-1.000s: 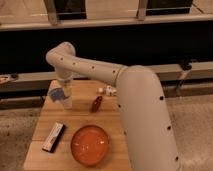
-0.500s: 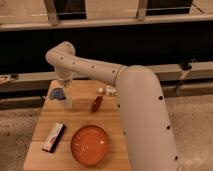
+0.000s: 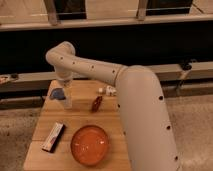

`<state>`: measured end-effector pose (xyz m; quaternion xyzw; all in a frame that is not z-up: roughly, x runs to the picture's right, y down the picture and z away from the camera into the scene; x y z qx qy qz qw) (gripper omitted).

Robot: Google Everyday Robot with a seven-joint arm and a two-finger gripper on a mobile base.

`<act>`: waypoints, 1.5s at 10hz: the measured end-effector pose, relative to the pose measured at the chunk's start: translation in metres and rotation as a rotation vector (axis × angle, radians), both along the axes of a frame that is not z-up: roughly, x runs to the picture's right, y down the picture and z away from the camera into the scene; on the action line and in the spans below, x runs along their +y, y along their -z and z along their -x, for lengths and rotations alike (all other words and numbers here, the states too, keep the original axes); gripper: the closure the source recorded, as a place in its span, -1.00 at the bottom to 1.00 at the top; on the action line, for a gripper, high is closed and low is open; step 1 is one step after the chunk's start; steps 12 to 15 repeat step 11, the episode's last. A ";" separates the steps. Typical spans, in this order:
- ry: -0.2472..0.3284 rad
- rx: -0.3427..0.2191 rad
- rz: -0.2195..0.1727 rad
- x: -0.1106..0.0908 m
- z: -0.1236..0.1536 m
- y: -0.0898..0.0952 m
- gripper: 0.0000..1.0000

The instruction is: Place the white sponge in the ceramic cup

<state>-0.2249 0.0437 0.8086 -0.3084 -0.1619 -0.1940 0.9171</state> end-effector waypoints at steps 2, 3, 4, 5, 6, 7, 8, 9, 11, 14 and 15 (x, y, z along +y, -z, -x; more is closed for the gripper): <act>-0.001 0.000 0.001 0.001 0.000 0.000 -0.35; -0.002 0.000 0.002 0.001 0.000 0.000 -0.37; -0.002 0.000 0.002 0.000 0.000 0.001 -0.29; -0.003 0.000 0.003 0.000 0.001 0.001 -0.26; -0.004 0.000 0.003 0.000 0.000 0.001 -0.30; -0.004 0.001 0.003 0.000 0.000 0.001 -0.27; -0.005 0.001 0.004 0.000 0.000 0.001 -0.14; -0.005 0.001 0.004 0.000 0.001 0.001 -0.02; -0.007 0.001 0.004 0.000 0.001 0.001 -0.01; -0.007 0.001 0.004 0.000 0.001 0.001 -0.01; -0.007 0.001 0.004 0.000 0.001 0.001 -0.01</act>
